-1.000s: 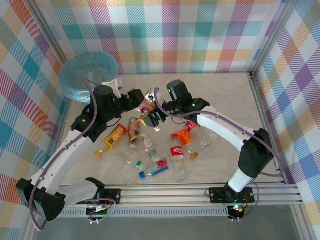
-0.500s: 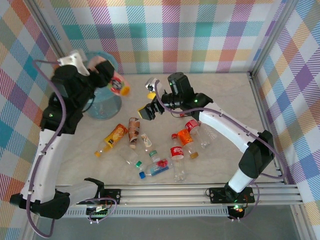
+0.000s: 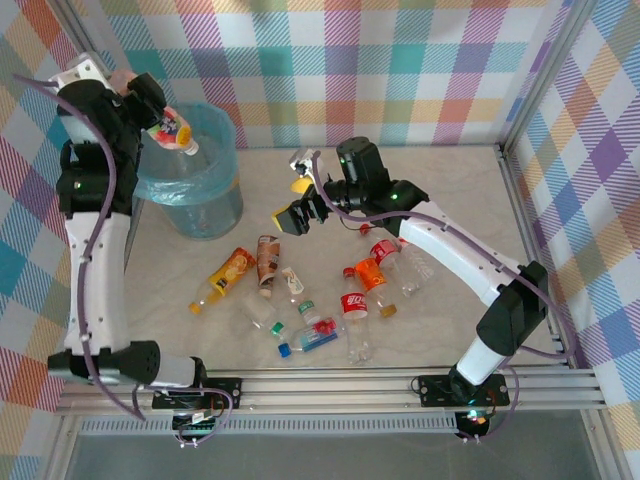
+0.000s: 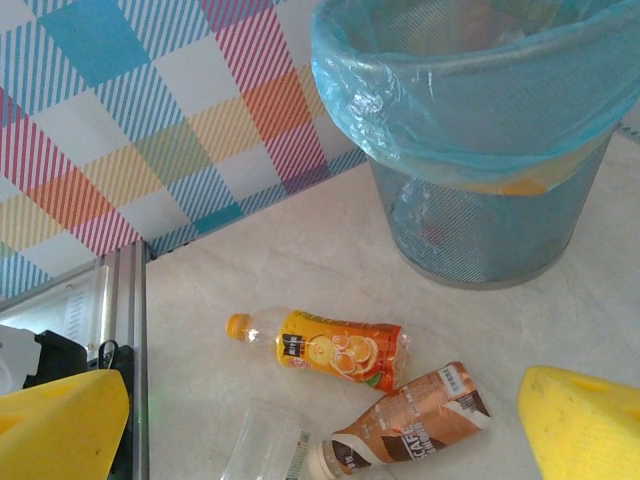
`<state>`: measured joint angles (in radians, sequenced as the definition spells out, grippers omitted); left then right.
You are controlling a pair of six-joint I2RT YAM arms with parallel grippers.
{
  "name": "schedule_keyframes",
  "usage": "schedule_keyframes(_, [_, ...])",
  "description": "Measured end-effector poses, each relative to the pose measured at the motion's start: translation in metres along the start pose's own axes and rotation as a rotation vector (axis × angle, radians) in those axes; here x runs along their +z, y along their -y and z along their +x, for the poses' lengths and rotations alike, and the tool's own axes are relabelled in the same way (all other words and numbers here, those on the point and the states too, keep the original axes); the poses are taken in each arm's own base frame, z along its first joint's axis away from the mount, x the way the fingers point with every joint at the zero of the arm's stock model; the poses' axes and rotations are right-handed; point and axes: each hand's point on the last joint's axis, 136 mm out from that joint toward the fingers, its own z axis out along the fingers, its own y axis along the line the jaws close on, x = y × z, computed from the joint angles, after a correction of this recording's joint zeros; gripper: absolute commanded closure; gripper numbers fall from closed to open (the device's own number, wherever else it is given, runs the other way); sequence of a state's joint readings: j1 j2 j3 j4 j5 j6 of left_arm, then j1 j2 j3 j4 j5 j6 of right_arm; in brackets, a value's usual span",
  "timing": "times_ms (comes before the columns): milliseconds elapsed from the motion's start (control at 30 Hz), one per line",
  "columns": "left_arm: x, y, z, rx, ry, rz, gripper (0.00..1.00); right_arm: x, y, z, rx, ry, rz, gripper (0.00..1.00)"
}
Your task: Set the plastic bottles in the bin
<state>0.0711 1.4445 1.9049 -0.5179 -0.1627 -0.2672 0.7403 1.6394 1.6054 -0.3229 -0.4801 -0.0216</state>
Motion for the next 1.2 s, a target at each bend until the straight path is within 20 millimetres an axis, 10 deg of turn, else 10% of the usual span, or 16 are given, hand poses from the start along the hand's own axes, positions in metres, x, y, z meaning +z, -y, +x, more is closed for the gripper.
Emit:
schedule_keyframes(300, [0.087,-0.038,0.099,0.015,-0.242,-0.043,0.33,0.002,0.002,0.015,0.043,-0.043,0.002,0.0])
schedule_keyframes(700, [0.145,-0.059,0.204,0.034,-0.457,-0.04,0.25,0.005,0.002,0.029,0.069,-0.084,0.009,0.0])
schedule_keyframes(1200, [0.151,-0.065,0.22,0.029,-0.491,-0.057,0.15,0.005,0.002,0.034,0.078,-0.105,0.024,0.0])
